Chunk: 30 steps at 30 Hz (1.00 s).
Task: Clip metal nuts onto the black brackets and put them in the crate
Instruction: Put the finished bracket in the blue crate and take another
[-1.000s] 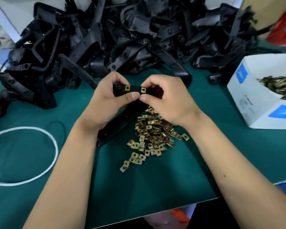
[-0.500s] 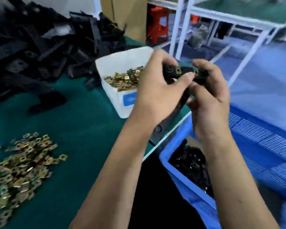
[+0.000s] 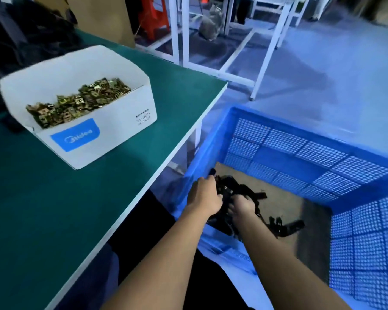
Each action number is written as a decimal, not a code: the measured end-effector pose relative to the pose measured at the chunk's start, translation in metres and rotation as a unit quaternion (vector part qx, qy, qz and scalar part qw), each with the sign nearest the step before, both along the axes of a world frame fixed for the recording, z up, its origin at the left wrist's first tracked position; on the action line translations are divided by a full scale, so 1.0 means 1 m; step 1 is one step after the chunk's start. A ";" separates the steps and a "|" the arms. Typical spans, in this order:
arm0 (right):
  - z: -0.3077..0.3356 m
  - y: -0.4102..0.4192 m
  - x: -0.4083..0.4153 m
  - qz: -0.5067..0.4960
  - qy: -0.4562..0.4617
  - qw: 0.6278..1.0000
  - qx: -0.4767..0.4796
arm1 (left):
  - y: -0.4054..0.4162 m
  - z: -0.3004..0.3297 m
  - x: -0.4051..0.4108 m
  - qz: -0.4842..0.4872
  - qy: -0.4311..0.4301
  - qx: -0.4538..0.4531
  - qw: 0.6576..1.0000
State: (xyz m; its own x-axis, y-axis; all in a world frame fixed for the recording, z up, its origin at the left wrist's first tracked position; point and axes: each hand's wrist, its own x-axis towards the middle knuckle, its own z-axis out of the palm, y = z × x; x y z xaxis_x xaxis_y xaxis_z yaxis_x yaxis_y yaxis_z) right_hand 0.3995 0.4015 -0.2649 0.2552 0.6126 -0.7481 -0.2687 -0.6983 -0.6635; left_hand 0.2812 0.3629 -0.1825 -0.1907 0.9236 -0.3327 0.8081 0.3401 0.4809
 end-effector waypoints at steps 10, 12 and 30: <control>0.106 0.027 -0.048 0.066 -0.187 0.950 0.243 | 0.026 0.089 -0.014 0.092 -0.146 0.286 0.943; 0.158 0.032 -0.060 0.080 -0.223 0.909 0.342 | 0.027 0.127 -0.020 0.105 -0.191 0.372 0.902; 0.292 -0.238 -0.365 0.537 -0.096 0.511 0.664 | -0.285 0.184 -0.293 0.494 -0.007 0.575 0.652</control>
